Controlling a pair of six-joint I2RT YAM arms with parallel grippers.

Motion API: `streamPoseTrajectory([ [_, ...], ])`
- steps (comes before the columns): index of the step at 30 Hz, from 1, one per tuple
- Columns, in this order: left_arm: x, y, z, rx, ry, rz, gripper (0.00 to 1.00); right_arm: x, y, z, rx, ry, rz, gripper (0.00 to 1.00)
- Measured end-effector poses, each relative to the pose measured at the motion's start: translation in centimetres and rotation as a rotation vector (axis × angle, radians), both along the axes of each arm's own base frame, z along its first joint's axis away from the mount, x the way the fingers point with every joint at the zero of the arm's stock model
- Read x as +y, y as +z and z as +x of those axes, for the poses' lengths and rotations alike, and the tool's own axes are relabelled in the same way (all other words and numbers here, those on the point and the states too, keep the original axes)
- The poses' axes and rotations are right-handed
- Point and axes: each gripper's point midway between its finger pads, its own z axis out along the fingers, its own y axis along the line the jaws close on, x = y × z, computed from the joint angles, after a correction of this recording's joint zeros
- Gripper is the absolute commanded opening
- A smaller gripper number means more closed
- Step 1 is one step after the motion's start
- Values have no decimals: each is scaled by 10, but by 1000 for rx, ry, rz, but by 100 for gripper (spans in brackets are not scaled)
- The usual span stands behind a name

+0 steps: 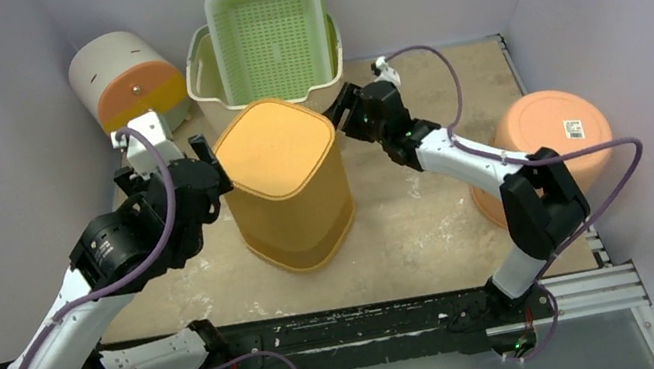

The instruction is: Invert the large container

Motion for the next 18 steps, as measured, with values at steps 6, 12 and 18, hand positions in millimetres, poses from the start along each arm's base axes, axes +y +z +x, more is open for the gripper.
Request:
streamPoseTrajectory([
  [6,12,-33,-5,-4,71,-42,82,-29,72,16,-127,-47,-223,100],
  [12,-3,-83,0,22,77,-104,82,-65,129,11,-204,-112,-399,100],
  [18,-26,-98,18,-35,111,-207,82,-88,164,3,-233,-142,-504,100],
])
